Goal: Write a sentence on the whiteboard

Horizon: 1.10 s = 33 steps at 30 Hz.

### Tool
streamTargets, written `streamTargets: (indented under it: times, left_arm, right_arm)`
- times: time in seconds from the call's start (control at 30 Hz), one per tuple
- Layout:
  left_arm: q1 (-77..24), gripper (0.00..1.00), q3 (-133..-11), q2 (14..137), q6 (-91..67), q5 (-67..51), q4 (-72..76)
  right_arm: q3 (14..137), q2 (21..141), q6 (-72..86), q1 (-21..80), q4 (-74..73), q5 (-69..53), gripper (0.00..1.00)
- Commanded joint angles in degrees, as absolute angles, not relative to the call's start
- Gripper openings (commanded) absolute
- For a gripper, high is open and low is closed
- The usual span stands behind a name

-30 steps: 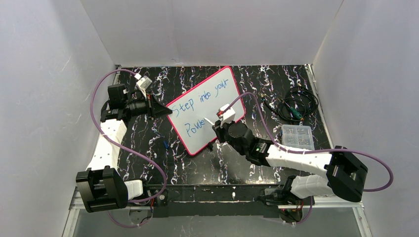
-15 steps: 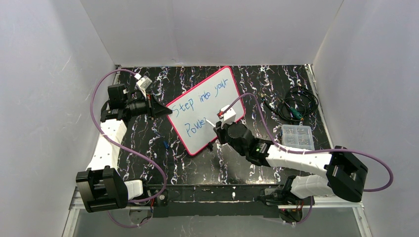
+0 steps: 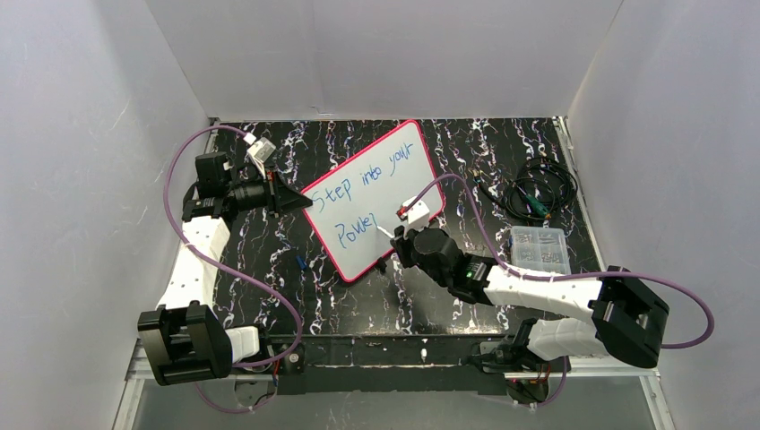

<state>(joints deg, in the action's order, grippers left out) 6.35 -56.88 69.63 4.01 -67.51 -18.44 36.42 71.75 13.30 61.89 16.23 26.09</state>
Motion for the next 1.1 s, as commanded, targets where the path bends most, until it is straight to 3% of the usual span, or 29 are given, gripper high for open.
streamTargets:
  times: [0.0, 0.83, 1.07]
  left_arm:
    - [5.54, 0.00, -57.29, 67.51, 5.45, -72.33, -19.69]
    - [5.56, 0.00, -57.27, 67.32, 5.54, -72.42, -19.60]
    - [5.56, 0.00, -57.30, 67.24, 5.51, -72.42, -19.60]
  right_arm:
    - [38.72, 72.00, 12.31, 61.61, 19.21, 26.11, 0.01]
    - [40.10, 72.81, 11.23, 61.17, 18.72, 30.48, 0.01]
    - [38.32, 68.22, 11.76, 61.16, 19.16, 29.21, 0.01]
